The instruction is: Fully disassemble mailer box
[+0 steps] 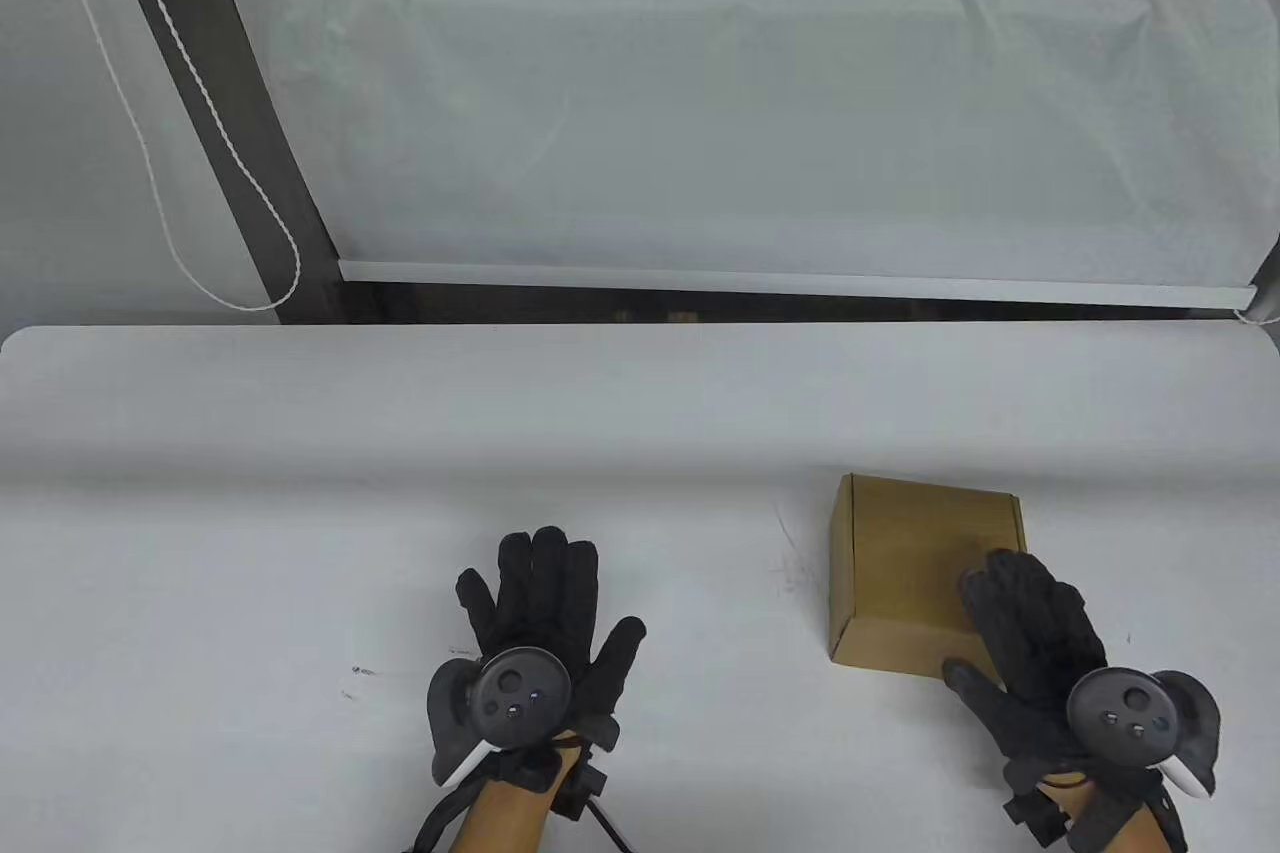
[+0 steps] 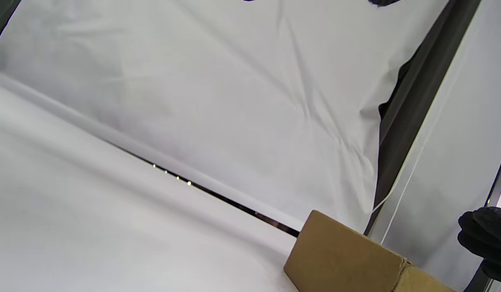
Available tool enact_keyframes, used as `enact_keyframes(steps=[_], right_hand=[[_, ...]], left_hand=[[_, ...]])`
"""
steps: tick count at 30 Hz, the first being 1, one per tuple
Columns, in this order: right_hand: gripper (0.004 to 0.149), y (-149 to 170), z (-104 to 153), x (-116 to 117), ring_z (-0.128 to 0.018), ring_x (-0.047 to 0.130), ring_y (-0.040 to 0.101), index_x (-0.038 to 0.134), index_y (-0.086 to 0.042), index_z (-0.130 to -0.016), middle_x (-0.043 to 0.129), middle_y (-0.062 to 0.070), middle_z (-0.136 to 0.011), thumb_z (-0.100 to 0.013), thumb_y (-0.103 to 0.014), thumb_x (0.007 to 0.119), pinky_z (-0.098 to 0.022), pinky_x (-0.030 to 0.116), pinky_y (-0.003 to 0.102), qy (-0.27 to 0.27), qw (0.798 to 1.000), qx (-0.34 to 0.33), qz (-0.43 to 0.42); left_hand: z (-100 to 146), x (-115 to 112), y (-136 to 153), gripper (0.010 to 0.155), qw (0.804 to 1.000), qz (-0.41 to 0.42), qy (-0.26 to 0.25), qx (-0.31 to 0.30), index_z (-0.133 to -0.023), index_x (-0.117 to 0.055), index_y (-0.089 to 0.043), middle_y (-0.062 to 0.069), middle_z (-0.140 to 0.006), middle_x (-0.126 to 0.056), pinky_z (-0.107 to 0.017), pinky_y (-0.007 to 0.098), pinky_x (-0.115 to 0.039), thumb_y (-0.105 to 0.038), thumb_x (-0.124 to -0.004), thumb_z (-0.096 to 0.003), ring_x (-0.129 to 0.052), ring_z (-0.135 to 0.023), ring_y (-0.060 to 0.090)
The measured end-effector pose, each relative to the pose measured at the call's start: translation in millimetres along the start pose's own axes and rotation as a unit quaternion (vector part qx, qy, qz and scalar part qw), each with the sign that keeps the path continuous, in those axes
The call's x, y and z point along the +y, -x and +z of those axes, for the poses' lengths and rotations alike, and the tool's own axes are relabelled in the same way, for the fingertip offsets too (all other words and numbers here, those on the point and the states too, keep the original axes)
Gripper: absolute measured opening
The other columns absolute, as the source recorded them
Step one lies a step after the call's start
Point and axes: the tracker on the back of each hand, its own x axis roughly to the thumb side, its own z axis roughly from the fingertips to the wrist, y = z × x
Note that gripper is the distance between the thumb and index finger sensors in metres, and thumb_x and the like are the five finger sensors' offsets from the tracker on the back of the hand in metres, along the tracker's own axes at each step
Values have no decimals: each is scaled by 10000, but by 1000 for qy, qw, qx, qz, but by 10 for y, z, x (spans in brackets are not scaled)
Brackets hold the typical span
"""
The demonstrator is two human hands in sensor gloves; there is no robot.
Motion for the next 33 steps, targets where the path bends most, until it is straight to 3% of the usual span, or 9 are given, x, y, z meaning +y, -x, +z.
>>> enact_keyframes(steps=[8,13,15,17,23,25,29,31,33], right_hand=[[750,178,36,-37,-1115,174,477,307,-245,-1143,114,181,-1219,-570,-518,707,-769,147,704,16,997,71,14],[701,359,30,190,-1105,163,495,389,-229,-1145,131,203,-1218,-576,-518,681,-764,118,700,-99,983,153,19],[764,346,22,296,-1083,183,531,146,-308,-1119,-132,127,-1156,-588,-535,645,-761,141,714,-143,978,150,0],[747,258,-12,338,-1037,285,582,227,-266,-1133,-65,171,-1164,-581,-524,660,-754,238,710,-113,985,125,-28],[745,-123,-66,555,-1018,346,580,243,-261,-1139,-39,185,-1171,-582,-532,656,-749,289,705,-176,984,33,-26],[745,-267,-63,662,-1018,320,585,239,-256,-1139,-68,172,-1165,-585,-529,655,-749,282,704,-196,978,12,-66],[750,-566,-67,849,-1009,330,584,245,-248,-1139,-80,166,-1162,-582,-529,661,-753,313,695,-250,959,-77,-107],[770,-604,-68,854,-994,284,622,161,-311,-1123,-109,173,-1152,-581,-535,661,-742,279,719,-269,951,-87,-125],[805,-529,-80,771,-1016,365,566,107,-317,-1107,-68,174,-1167,-578,-539,672,-751,321,696,-225,962,-84,-132]], left_hand=[[1,-37,14,796,1000,3,11,8,-1128,-358,-62,235,-1187,-208,-598,715,61,-580,-595,-572,-75,-1053,474],[-10,-98,25,794,1000,2,29,10,-1130,-352,-66,238,-1186,-205,-598,715,61,-578,-595,-573,-76,-1051,477],[-13,-150,13,798,999,1,45,4,-1131,-347,-69,240,-1185,-206,-597,720,56,-580,-600,-572,-81,-1050,482],[-34,-238,-11,800,996,2,93,-8,-1136,-325,-84,249,-1185,-214,-598,725,47,-579,-602,-571,-89,-1050,489],[-43,-533,-34,826,960,35,276,22,-1124,-338,-51,267,-1177,-280,-615,724,14,-585,-616,-558,-136,-1048,499],[-15,-653,0,840,933,59,352,45,-1121,-337,-41,273,-1173,-283,-618,725,7,-589,-629,-556,-146,-1045,508],[118,-923,73,892,845,78,510,141,-1104,-165,-66,232,-1156,-91,-607,686,94,-561,-662,-553,5,-1023,483],[99,-907,68,917,856,65,494,139,-1087,-139,-31,254,-1137,-76,-606,684,94,-548,-672,-548,9,-1013,492],[76,-862,81,902,872,61,462,147,-1096,-184,-33,263,-1145,-112,-609,682,96,-530,-692,-540,-5,-1017,496]])
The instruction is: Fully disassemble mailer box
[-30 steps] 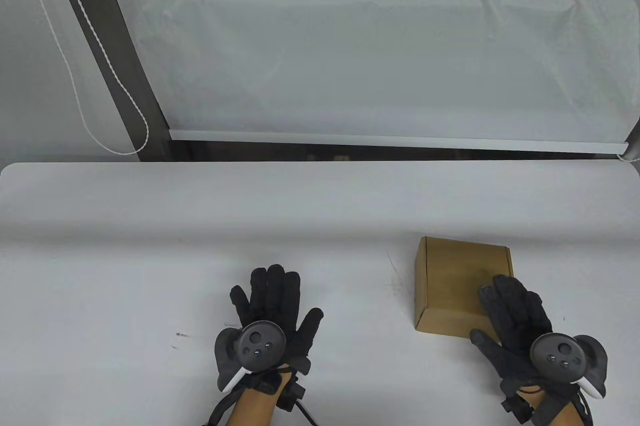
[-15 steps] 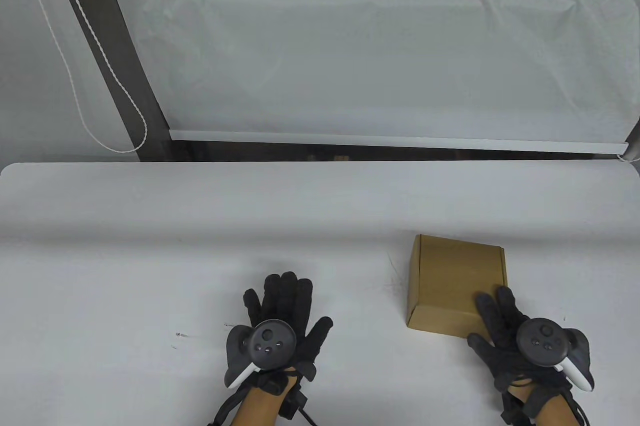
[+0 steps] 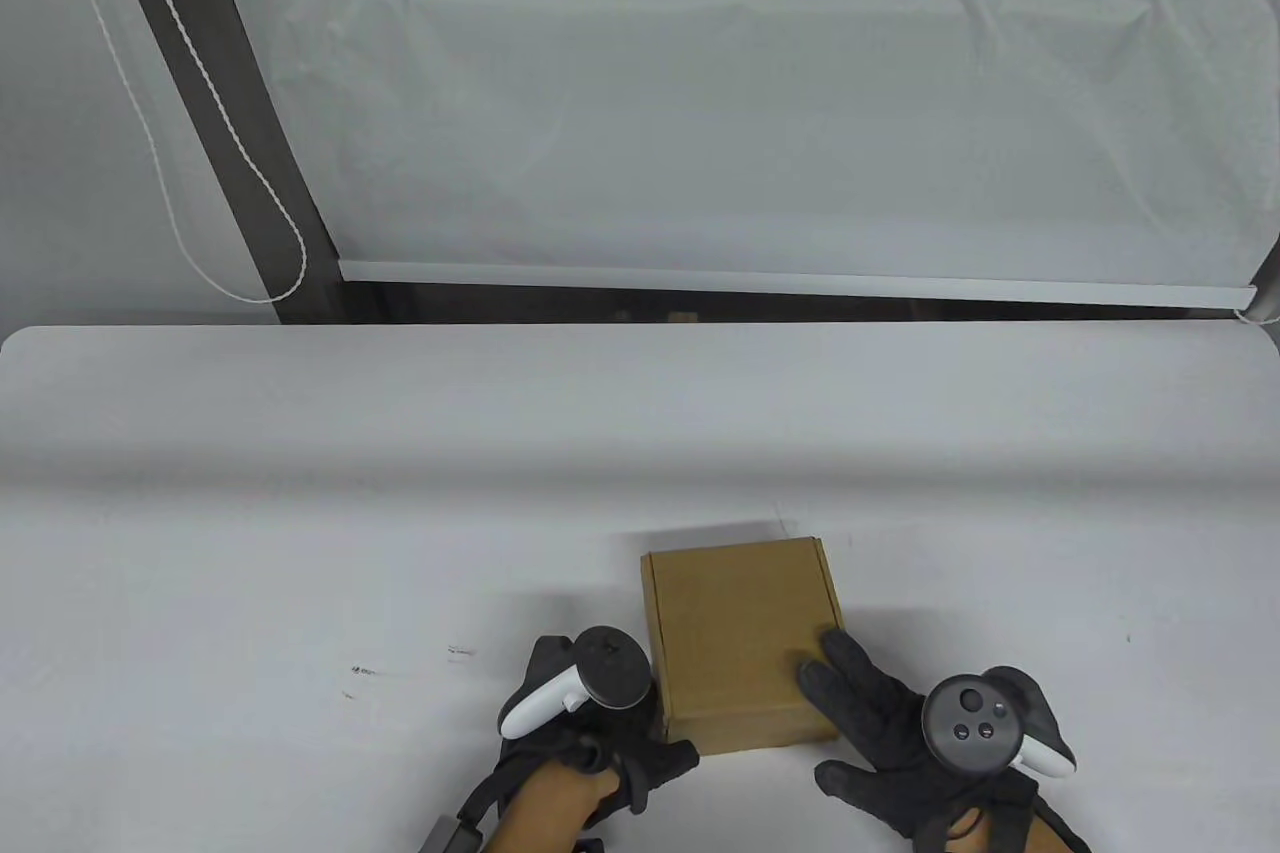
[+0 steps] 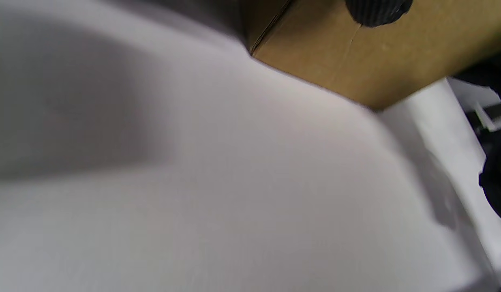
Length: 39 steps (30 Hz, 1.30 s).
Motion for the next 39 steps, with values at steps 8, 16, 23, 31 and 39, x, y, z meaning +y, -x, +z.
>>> enact_keyframes(steps=[8,16,23,31,39], right_hand=[[750,333,87,-53,-985,523,566,424,-31,-1097,292,338,-1153,-576,-497,698,-721,371,720,-39,993,107,-9],[721,75,229,-380,-916,675,501,548,-24,-1024,443,347,-1097,-541,-512,766,-708,474,688,170,985,1,33],[751,209,329,-377,-800,698,570,476,-35,-1047,440,375,-1064,-558,-543,733,-661,503,717,256,938,-22,-231],[778,303,256,-286,-799,716,540,438,-14,-1051,477,404,-1020,-567,-562,703,-651,524,703,168,960,24,-221],[855,232,207,-236,-826,688,534,386,-5,-1060,401,412,-1041,-549,-621,684,-667,497,703,95,977,-5,-190]], left_hand=[[1,63,-23,771,997,17,-35,-61,-1077,-439,37,299,-1145,-294,-627,708,40,-459,-701,-549,-152,-1032,528],[297,275,-225,568,928,40,-281,-243,-942,-706,-17,280,-1078,-612,-676,765,-245,-423,-698,-543,-533,-995,541],[301,219,-289,692,867,203,-284,-354,-1042,-485,-64,384,-1003,-565,-626,798,-334,-482,-716,-541,-667,-858,627],[306,192,-354,960,927,65,-203,-309,-1149,-214,-192,284,-1109,-107,-609,808,-92,-661,-737,-493,-215,-1008,592],[388,205,-471,1127,931,-38,-213,-294,-1078,-102,-71,232,-1124,-51,-603,795,-32,-573,-892,-450,-204,-1032,538]])
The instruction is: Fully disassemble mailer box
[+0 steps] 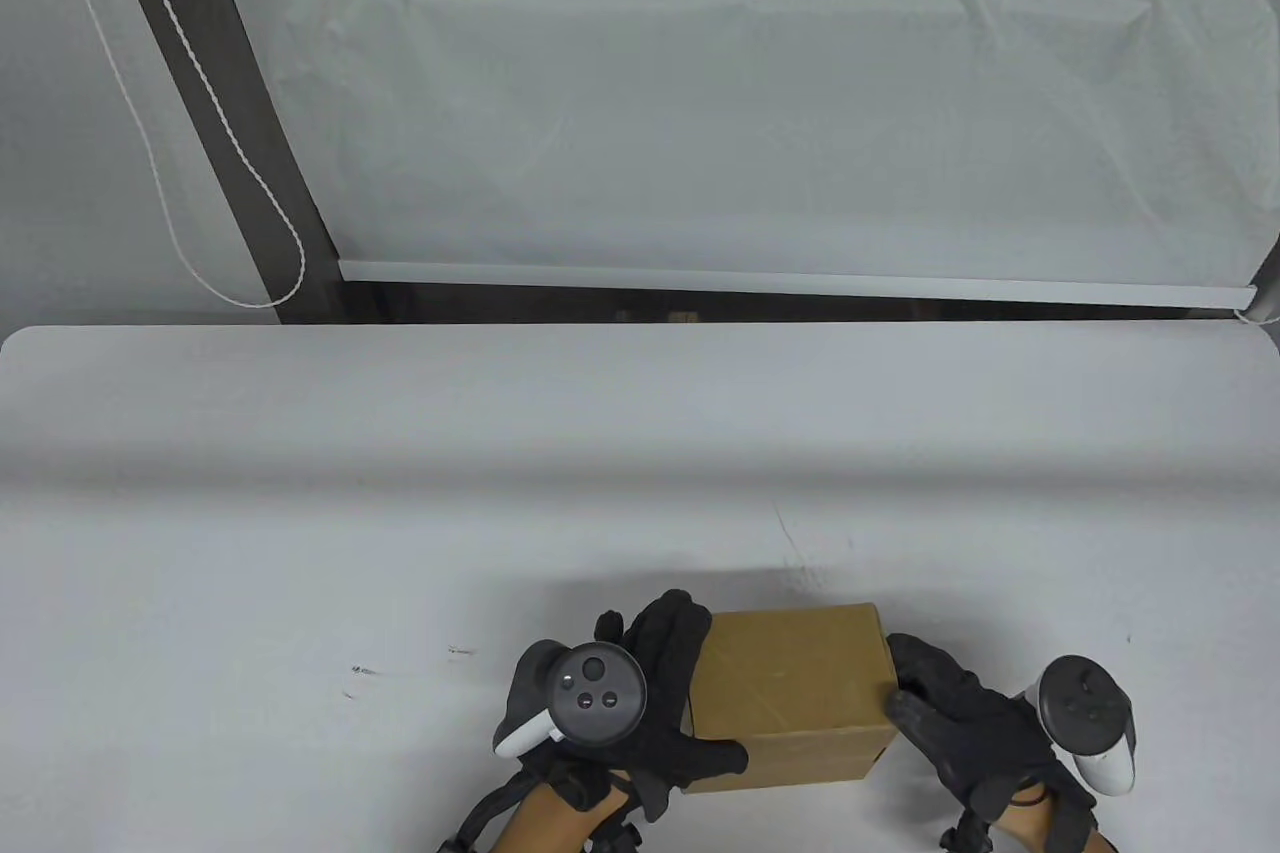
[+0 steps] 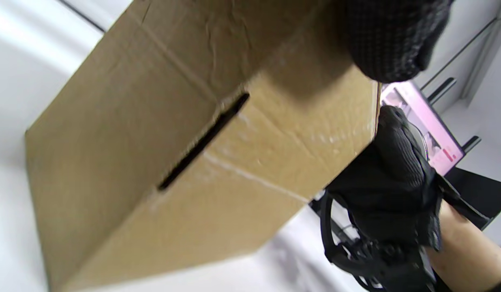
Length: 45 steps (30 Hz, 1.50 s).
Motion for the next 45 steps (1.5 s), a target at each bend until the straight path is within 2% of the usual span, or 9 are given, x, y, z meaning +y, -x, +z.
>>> enact_keyframes(steps=[11,16,19,23,28,32,37,42,45], right_hand=[[900,-176,-53,74,-874,671,508,364,-32,-1050,397,370,-1058,-494,-558,837,-695,461,698,-64,981,-2,182],[1145,-242,13,6,-1032,345,575,-47,-86,-1046,47,310,-1126,-500,-663,778,-746,250,728,-68,996,-18,59],[1076,-287,20,18,-1053,216,565,23,-164,-1084,30,232,-1163,-508,-632,803,-755,169,716,-38,998,-54,10],[902,-363,17,24,-1045,406,541,341,-126,-1137,308,254,-1186,-528,-563,840,-757,237,718,1,995,-92,44],[857,-412,99,-115,-843,740,563,560,-1,-1069,660,356,-1025,-549,-664,719,-706,462,716,138,983,-104,62],[862,-375,179,-218,-653,915,534,722,50,-972,885,361,-833,-570,-703,596,-630,610,693,215,971,-105,-13],[826,-276,179,-263,-559,978,517,792,64,-906,957,354,-745,-588,-675,605,-603,650,676,203,971,-82,-100],[649,-118,260,-408,-449,1072,406,882,23,-820,1060,263,-621,-572,-558,735,-567,725,615,283,957,-18,-57],[714,70,173,-325,-687,956,454,718,-5,-977,916,275,-862,-557,-580,762,-655,597,656,149,988,43,-23]], left_hand=[[102,122,32,1069,984,129,-122,-6,-1063,-461,61,352,-1050,-425,-603,809,-187,-797,-655,-455,-474,-897,619],[133,160,6,923,962,160,-217,-39,-950,-695,33,329,-1033,-576,-586,826,-281,-760,-618,-485,-594,-892,606],[118,123,-14,910,968,165,-182,-44,-952,-705,4,312,-1020,-626,-594,820,-310,-773,-588,-492,-648,-886,583],[101,86,-2,922,966,186,-171,-44,-982,-673,-8,305,-1028,-614,-593,823,-302,-780,-576,-489,-619,-907,579],[30,-44,32,1012,972,199,-108,-58,-1138,-245,-89,288,-1151,-214,-577,843,-102,-726,-706,-502,-342,-1014,575],[-36,-172,62,960,986,158,-42,-22,-1114,-168,-108,271,-1142,-321,-587,834,-89,-559,-785,-533,-382,-1013,564],[-16,-114,208,508,955,261,-140,26,-960,-704,-48,222,-931,-777,-614,809,-242,-350,-749,-554,-715,-858,511],[15,-95,303,426,946,296,-127,37,-908,-766,-108,162,-909,-825,-632,794,-258,-359,-751,-565,-700,-897,468],[16,-116,313,411,940,310,-136,42,-900,-774,-129,129,-907,-836,-639,788,-271,-357,-754,-559,-700,-910,456]])
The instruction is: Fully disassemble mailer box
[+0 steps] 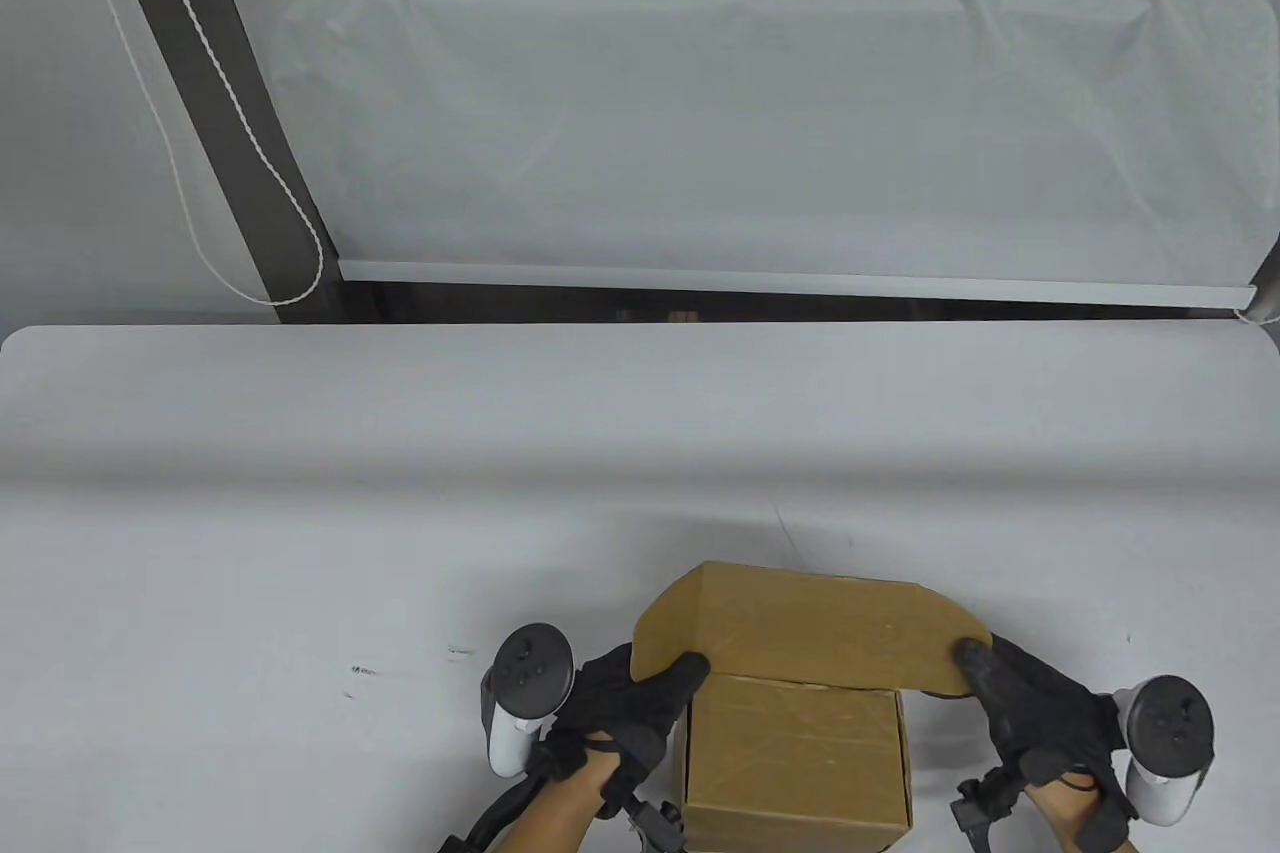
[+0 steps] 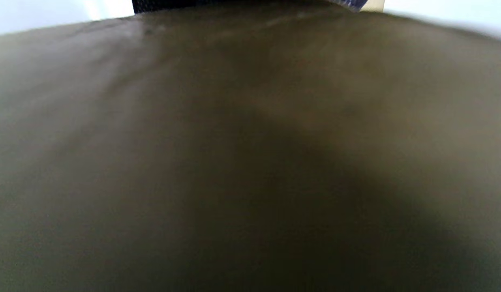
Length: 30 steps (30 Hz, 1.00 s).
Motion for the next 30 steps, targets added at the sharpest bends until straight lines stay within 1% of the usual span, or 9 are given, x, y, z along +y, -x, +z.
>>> enact_keyframes(steps=[1,2,4,8,11,16,20,24,30], right_hand=[[770,49,-23,66,-809,841,490,559,-41,-1057,761,280,-992,-563,-599,753,-693,516,675,-63,998,15,-20],[760,82,-24,106,-865,778,502,491,-96,-1091,682,260,-1056,-575,-591,749,-711,476,685,-77,995,21,-65],[652,90,-38,161,-863,781,514,645,-151,-1050,743,248,-1040,-549,-534,810,-706,468,696,-27,988,8,-152],[455,-68,-35,187,-893,765,499,798,-190,-960,831,183,-1012,-555,-394,838,-728,404,721,-54,976,-42,-207],[449,-297,-5,75,-845,858,427,825,-211,-933,892,141,-967,-526,-397,850,-723,483,693,21,985,-134,-107],[442,-464,104,6,-668,963,384,880,-158,-876,999,163,-807,-504,-396,871,-690,593,631,128,973,-160,-107],[445,-470,132,-40,-633,970,387,886,-131,-865,1011,173,-774,-511,-401,871,-685,603,622,151,967,-162,-125],[444,-492,182,-97,-575,978,372,876,-119,-869,1016,179,-745,-525,-399,863,-671,622,607,198,955,-162,-152],[453,-596,278,-154,-539,987,364,875,-99,-862,1025,188,-700,-536,-414,849,-654,641,598,259,943,-170,-118]], left_hand=[[1,1,-5,407,1000,-1,4,-2,-905,-766,-142,121,-917,-829,-647,785,-268,-355,-753,-559,-693,-921,450],[3,11,-15,403,1000,0,13,-10,-912,-760,-161,106,-934,-819,-652,787,-257,-357,-752,-560,-674,-941,445],[-3,21,-52,398,999,21,18,-45,-913,-764,-181,92,-958,-803,-652,790,-214,-343,-767,-549,-616,-976,450],[13,52,-222,396,993,40,-16,-114,-904,-796,-171,117,-1036,-724,-651,794,-143,-279,-813,-523,-512,-1010,486],[49,60,-364,427,991,-31,-15,-130,-942,-774,-216,173,-1132,-549,-651,785,-107,-222,-846,-521,-389,-1041,493],[8,-149,-272,879,982,-163,73,-61,-1142,-317,-270,196,-1174,-139,-618,765,-7,-294,-903,-487,-169,-1038,516],[-11,-255,-187,1050,973,-199,112,-29,-1088,-64,-334,170,-1150,-25,-608,758,21,-353,-922,-482,-119,-1033,512],[-2,-321,-104,1244,968,-201,151,-9,-1003,135,-206,198,-1077,139,-573,779,66,-486,-936,-437,-24,-1027,510],[-26,-459,-35,1211,956,-214,199,2,-996,144,-182,192,-1077,153,-567,781,87,-517,-893,-468,5,-1037,499]])
